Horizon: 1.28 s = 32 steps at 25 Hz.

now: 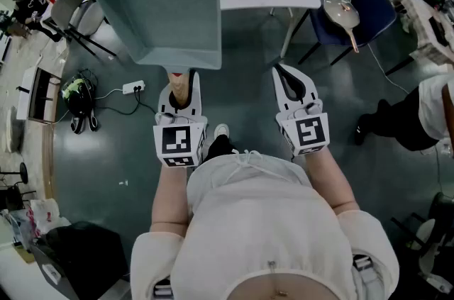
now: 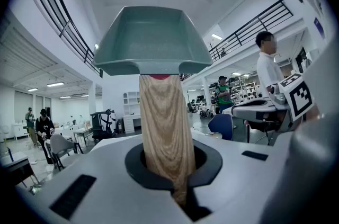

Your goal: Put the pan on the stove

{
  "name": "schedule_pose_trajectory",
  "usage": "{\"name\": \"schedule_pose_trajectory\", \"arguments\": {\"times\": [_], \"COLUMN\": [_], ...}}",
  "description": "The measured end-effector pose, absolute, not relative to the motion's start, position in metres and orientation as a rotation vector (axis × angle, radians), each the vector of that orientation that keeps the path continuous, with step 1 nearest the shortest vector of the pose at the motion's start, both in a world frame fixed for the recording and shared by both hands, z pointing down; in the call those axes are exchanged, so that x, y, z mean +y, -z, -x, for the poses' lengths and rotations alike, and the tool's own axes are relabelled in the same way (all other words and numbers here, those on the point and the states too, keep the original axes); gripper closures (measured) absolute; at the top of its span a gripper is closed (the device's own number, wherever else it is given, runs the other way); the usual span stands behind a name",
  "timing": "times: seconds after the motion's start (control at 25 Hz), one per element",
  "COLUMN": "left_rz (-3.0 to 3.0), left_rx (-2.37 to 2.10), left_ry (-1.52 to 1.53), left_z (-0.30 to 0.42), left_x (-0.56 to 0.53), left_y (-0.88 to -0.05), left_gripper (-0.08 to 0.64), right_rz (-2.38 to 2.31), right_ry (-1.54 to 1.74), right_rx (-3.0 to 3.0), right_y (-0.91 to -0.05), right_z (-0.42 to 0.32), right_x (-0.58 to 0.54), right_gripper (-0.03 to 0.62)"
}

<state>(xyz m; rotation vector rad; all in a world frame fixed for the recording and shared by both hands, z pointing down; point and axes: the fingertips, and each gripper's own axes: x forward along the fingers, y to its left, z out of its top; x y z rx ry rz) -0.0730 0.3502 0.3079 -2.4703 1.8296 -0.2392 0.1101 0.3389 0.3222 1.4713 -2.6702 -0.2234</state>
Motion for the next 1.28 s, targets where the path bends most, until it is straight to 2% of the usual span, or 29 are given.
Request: {"name": "schedule_pose_trajectory", "arguments": {"times": [0.2,0.8,1.28], "left_rz": [2.480,2.476,2.548], "left_rx": [1.823,1.847,1.775], "left_ry": [0.235,0.232,0.226], "left_z": [0.067,0.083,0.124], "left_x": [0.347,0.307,0.145], "left_y": [-0.306,-0.310,-0.320], "left_gripper": [0.541,0.541,0.541], "right_rz": [-1.462,-1.569,-1.581], "right_ry": [0.280,0.137,0.093], "right_rx": [-2.697,-2.661,-2.564], "right_y": [-0.318,-0.337,-0.341], "right_z": [-0.114,-0.120,-0.075], "right_x": [0.335,0.292,0.139], "right_gripper": [0.591,0.588,0.588]}}
